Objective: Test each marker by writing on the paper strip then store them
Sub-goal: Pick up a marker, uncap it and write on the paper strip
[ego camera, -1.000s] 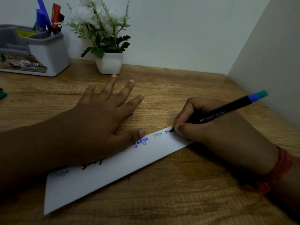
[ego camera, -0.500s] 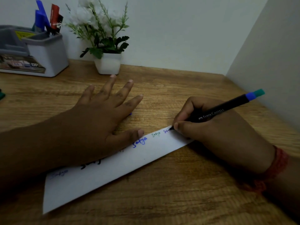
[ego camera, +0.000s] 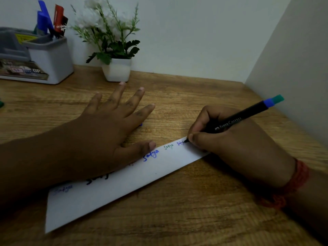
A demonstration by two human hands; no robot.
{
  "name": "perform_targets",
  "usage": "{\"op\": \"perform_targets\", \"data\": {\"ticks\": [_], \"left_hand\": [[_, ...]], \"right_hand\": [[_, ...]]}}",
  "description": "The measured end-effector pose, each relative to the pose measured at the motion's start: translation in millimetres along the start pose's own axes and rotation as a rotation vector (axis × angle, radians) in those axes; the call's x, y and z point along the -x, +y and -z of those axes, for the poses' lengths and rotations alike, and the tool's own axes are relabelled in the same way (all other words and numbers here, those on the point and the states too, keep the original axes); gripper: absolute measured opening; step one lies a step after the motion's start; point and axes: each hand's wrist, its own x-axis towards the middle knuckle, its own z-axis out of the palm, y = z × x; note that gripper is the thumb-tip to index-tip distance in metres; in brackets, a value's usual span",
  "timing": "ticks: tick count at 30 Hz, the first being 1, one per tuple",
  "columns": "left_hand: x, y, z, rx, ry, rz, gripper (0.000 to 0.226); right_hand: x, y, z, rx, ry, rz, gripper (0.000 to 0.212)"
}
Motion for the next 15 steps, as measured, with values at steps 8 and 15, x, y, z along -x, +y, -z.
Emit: {"op": "perform_targets", "data": {"ticks": [8, 15], "left_hand": [[-0.5, -2.0, 0.9, 0.017, 0.067, -0.028, 0.085], [-4.1, -8.9, 4.6, 0.107, 0.129, -0.004, 0.076]], "right_hand": [[-2.9, 4.2, 2.3, -0.066, 0.063, -0.01, 0.004], [-7.1, 9.4, 5.3, -0.286, 0.2, 0.042, 0.005]]}}
